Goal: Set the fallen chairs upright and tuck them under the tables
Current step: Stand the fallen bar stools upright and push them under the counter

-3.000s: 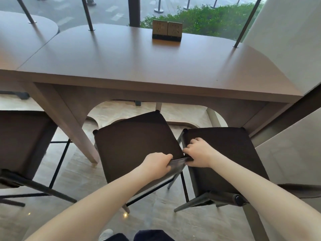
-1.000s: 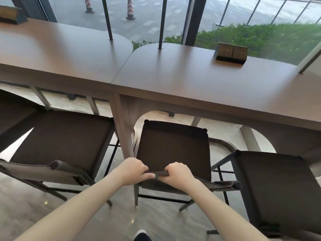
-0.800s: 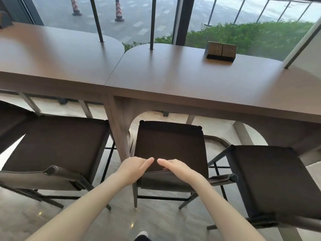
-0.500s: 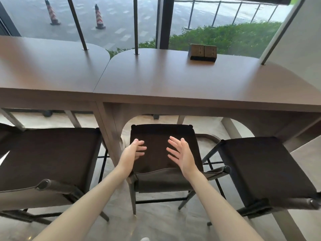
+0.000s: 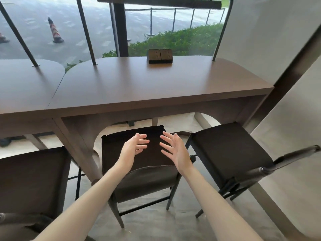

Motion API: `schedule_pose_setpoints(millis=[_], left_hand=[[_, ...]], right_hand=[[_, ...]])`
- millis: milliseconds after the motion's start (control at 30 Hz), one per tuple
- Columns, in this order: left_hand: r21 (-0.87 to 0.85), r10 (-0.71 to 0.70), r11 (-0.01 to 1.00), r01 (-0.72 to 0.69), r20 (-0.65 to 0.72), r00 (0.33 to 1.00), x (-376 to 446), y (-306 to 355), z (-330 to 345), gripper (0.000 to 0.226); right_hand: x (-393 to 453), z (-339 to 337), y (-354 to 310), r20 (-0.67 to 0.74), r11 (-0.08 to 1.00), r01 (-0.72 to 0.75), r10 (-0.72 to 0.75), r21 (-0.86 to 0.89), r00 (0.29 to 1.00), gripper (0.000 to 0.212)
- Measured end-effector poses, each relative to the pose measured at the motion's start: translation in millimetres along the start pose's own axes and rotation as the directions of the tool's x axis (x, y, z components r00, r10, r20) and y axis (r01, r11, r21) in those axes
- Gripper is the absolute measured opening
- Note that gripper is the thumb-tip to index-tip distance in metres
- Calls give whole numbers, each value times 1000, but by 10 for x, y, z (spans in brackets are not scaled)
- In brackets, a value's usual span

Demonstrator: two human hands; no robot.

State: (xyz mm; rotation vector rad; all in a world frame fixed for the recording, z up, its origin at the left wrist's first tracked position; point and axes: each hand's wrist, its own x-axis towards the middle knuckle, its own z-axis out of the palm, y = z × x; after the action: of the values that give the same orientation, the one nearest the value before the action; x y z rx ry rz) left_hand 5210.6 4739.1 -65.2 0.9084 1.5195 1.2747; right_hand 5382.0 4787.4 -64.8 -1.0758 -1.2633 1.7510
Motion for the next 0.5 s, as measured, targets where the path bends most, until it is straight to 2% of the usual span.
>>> schedule_pose_setpoints(millis=[267, 500], left_hand=[[-7, 90, 996, -91, 200, 976, -103, 178, 1475, 36], [-17, 93, 996, -93, 343, 935, -349, 231, 2975, 38]], right_hand=[[-564, -1463, -294, -199, 996, 52, -37, 69, 979, 41], [-1203, -2795, -419, -360, 994, 93, -65, 59, 931, 42]])
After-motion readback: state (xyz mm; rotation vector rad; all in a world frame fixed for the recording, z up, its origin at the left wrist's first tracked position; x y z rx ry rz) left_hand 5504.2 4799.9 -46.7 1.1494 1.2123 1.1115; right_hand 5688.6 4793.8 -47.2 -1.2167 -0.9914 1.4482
